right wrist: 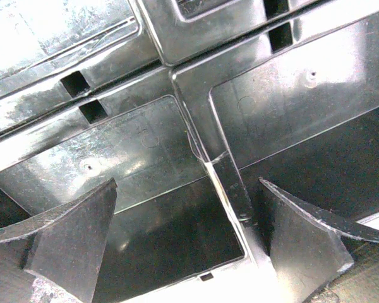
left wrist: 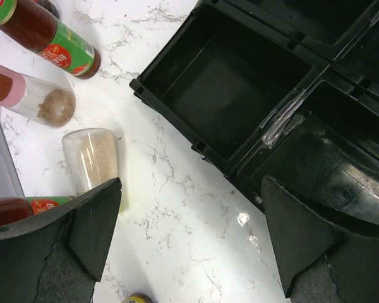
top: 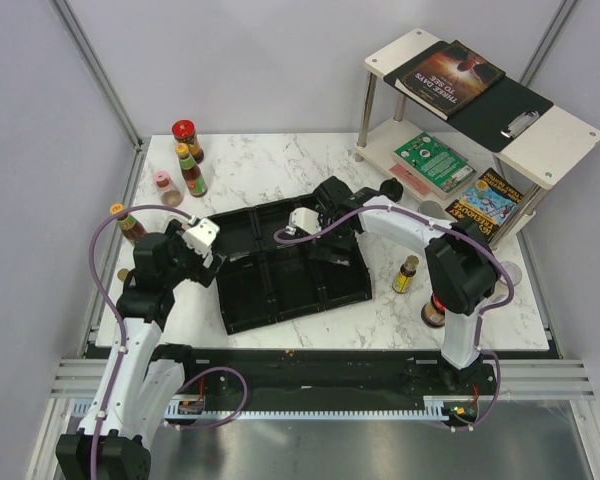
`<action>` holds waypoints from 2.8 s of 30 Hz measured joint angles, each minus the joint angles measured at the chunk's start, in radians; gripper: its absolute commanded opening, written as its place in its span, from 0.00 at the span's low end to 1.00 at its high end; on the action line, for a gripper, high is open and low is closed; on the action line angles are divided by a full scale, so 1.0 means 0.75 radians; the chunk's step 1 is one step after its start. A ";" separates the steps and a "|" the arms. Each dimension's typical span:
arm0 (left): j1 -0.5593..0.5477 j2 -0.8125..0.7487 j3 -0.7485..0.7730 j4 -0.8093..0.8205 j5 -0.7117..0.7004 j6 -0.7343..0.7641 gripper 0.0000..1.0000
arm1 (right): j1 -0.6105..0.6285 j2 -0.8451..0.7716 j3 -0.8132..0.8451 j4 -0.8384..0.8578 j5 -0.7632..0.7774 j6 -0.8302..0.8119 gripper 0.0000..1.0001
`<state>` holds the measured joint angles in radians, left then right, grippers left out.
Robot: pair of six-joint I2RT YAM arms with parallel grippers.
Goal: Organize the condiment bottles
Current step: Move the storage box to the center of the board, then adjust the storage box at the center of the board.
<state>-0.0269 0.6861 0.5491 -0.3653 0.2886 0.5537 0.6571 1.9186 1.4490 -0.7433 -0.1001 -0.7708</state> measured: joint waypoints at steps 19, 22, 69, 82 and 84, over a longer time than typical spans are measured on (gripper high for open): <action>0.027 -0.016 -0.019 -0.001 0.112 0.001 0.99 | 0.006 -0.277 -0.358 0.079 0.080 0.149 0.98; 0.027 -0.015 -0.019 -0.001 0.129 0.001 0.99 | 0.021 -0.322 -0.418 0.080 0.108 0.153 0.98; 0.028 0.061 -0.026 -0.001 0.218 0.001 0.99 | 0.058 -0.379 0.095 -0.154 -0.272 -0.109 0.98; 0.028 0.055 -0.035 -0.001 0.219 0.001 0.99 | 0.062 -0.084 0.109 -0.136 -0.346 -0.098 0.98; 0.028 0.048 -0.035 -0.001 0.219 0.001 0.99 | 0.064 -0.051 0.110 -0.128 -0.357 -0.095 0.98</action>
<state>-0.0059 0.7223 0.5228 -0.3656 0.4530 0.5545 0.7052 1.8805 1.5314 -0.8391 -0.3676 -0.8421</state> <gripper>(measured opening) 0.987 0.982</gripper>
